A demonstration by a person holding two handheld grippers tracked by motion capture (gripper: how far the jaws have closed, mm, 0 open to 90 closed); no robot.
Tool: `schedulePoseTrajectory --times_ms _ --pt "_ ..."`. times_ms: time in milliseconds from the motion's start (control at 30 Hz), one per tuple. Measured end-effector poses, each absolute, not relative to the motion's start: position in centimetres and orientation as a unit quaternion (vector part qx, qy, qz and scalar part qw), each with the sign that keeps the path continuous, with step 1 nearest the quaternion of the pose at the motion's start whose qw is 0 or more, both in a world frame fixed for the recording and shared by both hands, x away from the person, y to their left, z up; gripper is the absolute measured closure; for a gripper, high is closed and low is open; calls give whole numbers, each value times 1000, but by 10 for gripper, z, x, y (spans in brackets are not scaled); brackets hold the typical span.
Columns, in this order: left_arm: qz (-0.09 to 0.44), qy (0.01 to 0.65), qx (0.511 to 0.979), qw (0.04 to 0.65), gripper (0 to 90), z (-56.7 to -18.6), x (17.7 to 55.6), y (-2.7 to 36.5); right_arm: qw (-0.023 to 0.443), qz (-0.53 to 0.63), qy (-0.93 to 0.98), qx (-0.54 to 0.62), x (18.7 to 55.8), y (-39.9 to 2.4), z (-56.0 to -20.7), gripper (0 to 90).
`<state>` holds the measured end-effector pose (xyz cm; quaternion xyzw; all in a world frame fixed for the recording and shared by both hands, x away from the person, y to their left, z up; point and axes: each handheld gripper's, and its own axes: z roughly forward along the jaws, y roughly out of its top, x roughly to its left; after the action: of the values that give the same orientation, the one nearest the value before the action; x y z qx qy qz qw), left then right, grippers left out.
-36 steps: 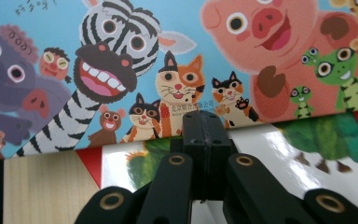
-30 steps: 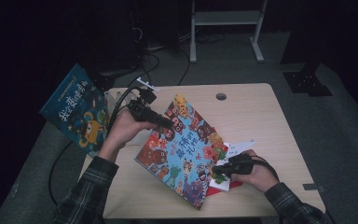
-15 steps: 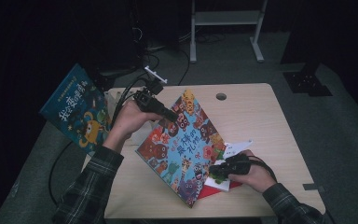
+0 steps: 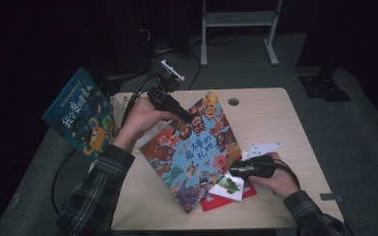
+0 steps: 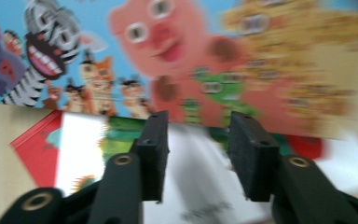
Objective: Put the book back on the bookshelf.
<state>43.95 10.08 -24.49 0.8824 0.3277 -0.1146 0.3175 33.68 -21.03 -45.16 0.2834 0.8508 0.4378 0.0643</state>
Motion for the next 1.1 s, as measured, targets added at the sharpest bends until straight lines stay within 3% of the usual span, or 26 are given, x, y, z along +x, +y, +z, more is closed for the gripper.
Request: schedulePoseTrajectory --times_ms 233,400,1100 --pt "-109 322 887 313 807 -236 439 97 107 451 820 334 346 -246 -449 464" --pt "-76 320 895 302 810 -228 435 95 138 436 815 356 353 -257 -456 387" --pt "-42 293 909 293 813 -218 423 90 239 351 784 453 383 -275 -483 268"
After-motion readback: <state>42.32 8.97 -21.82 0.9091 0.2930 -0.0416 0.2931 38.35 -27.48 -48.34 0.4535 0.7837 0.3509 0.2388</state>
